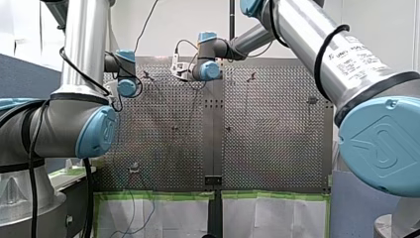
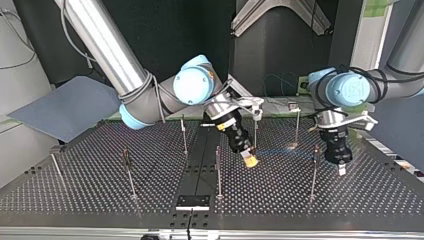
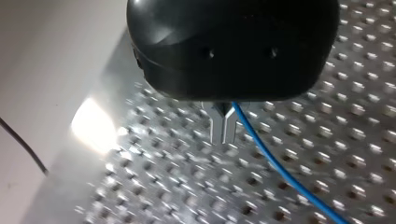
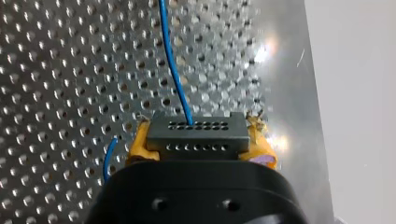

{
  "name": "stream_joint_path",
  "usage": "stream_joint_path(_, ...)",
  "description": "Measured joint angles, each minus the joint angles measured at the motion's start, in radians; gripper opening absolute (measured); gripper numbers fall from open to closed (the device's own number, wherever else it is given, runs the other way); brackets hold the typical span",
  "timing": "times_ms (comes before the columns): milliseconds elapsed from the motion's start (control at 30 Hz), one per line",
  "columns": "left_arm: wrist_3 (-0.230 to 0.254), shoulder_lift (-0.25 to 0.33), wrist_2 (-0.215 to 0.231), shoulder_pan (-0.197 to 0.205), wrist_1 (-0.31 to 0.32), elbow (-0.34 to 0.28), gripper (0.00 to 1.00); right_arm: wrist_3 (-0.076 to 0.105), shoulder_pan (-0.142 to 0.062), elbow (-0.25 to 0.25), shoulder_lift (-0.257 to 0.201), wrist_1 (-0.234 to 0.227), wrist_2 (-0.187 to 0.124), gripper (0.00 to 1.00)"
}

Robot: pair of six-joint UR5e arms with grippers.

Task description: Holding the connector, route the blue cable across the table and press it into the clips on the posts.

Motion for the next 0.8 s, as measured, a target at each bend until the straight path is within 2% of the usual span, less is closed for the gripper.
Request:
stream_joint_path(167, -0.011, -0.012, 0.006, 0.008, 0.0, 0.001, 0.0, 0.001, -0.017, 0.0, 0.0, 0.0, 0.006, 0.0)
stream_joint_path(433, -0.045, -0.012, 0.001, 0.013, -0.022, 0.0, 0.0, 0.001, -0.022, 0.0, 0.001, 0.0, 0.003, 0.0)
stream_joint_path(467, -0.055, -0.012, -0.002, 0.013, -0.03, 0.0, 0.12, 0.001, -0.022, 0.0, 0.001, 0.0, 0.003, 0.0)
stream_joint_path(500, -0.062, -0.012, -0.006, 0.013, -0.036, 0.0, 0.12, 0.001, -0.022, 0.0, 0.001, 0.0, 0.002, 0.0)
stream_joint_path(567, -0.078, -0.012, -0.017, 0.013, -0.052, 0.0, 0.56, 0.0, -0.023, 0.0, 0.001, 0.0, 0.002, 0.0)
stream_joint_path(600, -0.083, -0.011, -0.023, 0.013, -0.06, 0.0, 0.56, 0.0, -0.023, 0.0, 0.001, 0.0, 0.002, 0.0)
stream_joint_path(633, -0.087, -0.01, -0.027, 0.013, -0.068, 0.0, 0.71, -0.001, -0.023, 0.0, 0.001, 0.0, 0.002, 0.0)
stream_joint_path(667, -0.09, -0.009, -0.032, 0.012, -0.078, 0.0, 0.9, -0.001, -0.022, 0.0, 0.0, 0.001, 0.001, 0.0)
stream_joint_path(700, -0.092, -0.007, -0.034, 0.012, -0.085, 0.0, 0.9, -0.002, -0.022, 0.0, 0.0, 0.001, 0.001, 0.0)
stream_joint_path(767, -0.098, -0.001, -0.038, 0.01, -0.102, 0.0, 1.0, -0.003, -0.021, 0.0, 0.0, 0.001, 0.0, 0.0)
stream_joint_path(800, -0.102, 0.002, -0.039, 0.01, -0.11, 0.0, 1.0, -0.003, -0.02, 0.0, 0.001, 0.001, 0.0, 0.0)
